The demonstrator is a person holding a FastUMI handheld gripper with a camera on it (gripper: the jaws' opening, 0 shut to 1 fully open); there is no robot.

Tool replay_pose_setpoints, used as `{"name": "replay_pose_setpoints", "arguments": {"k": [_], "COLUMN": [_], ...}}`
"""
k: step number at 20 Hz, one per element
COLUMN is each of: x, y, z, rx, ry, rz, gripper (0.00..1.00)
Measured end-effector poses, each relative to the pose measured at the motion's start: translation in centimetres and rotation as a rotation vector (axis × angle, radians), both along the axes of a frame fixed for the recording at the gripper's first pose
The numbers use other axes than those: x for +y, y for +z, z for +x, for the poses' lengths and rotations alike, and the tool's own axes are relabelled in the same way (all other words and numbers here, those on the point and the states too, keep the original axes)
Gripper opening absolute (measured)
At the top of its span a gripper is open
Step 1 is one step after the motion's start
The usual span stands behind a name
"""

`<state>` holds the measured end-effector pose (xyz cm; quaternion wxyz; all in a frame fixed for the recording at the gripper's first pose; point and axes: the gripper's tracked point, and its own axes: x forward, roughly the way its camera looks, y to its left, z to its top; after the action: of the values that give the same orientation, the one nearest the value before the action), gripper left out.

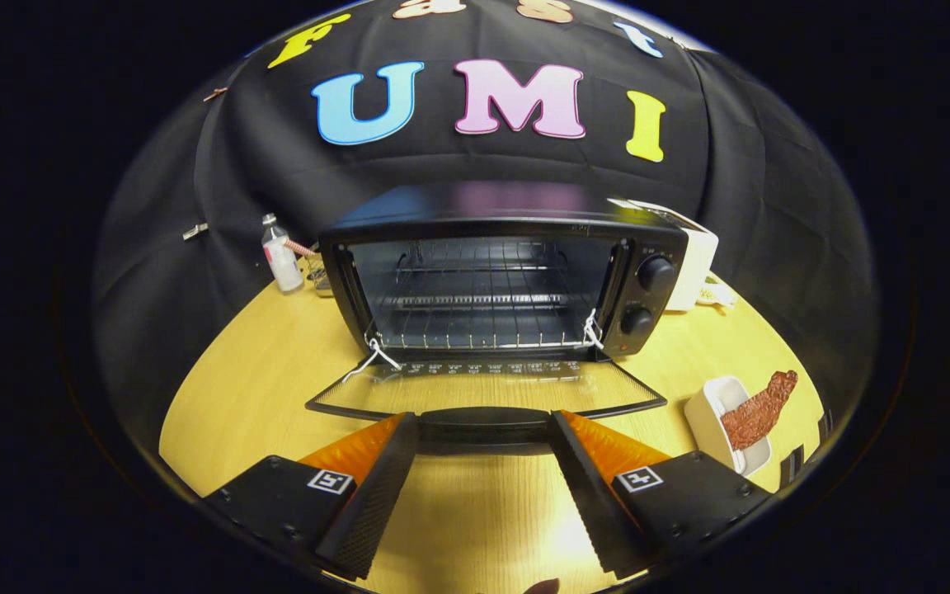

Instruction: Open the toaster oven, put the food inside, and close the toaster oven door.

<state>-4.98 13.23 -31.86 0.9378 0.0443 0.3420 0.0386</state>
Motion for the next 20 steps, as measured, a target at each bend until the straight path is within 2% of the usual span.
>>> {"name": "replay_pose_setpoints", "arguments": {"k": [4,10,12,16,20], "x": [0.0,-0.2,-0.1,0.5,-0.4], "y": [-2.6,-3.7,-2.8,1.9,4.7], "z": [-1.9,-2.3,-1.9,0.3,1.6], "rx": [0.088,0.12,0.081,-0.092,-0.121], "ry": [0.045,0.041,0.046,0.062,0.082], "rz": [-0.01,-0.006,0.003,0.054,0.082], "gripper": [1.0,1.0,1.0,0.99,0.99]}}
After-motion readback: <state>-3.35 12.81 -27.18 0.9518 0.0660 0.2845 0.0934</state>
